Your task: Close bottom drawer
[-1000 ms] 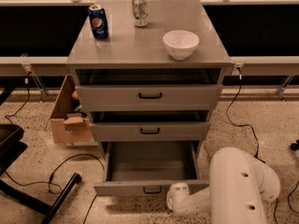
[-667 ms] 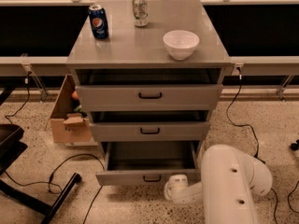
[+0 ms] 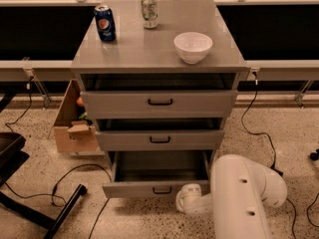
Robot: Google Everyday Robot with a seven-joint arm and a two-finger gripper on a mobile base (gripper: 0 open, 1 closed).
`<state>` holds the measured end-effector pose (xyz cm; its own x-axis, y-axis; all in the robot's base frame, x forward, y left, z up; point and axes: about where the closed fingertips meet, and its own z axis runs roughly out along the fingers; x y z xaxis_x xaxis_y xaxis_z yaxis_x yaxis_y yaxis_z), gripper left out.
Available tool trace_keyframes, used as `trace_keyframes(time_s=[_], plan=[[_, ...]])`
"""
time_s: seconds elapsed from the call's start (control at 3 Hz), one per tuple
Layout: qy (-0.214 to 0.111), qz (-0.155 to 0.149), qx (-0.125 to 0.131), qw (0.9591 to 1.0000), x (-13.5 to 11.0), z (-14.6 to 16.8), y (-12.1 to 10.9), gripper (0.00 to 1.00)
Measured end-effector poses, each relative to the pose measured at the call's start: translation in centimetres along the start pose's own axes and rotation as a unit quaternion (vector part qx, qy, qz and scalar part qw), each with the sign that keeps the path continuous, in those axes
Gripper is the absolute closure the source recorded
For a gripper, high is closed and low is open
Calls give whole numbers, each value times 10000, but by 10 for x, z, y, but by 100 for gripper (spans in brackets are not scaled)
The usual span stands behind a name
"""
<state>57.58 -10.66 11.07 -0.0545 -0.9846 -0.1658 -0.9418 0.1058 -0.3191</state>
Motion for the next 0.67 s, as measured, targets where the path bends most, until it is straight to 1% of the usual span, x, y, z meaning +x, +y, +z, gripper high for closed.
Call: trace_keyframes(time_s=[0.33, 0.67], plan=[[-123, 36, 130, 9998, 14, 18, -36, 100], [-155, 51, 164, 9997, 17, 22, -42, 100]])
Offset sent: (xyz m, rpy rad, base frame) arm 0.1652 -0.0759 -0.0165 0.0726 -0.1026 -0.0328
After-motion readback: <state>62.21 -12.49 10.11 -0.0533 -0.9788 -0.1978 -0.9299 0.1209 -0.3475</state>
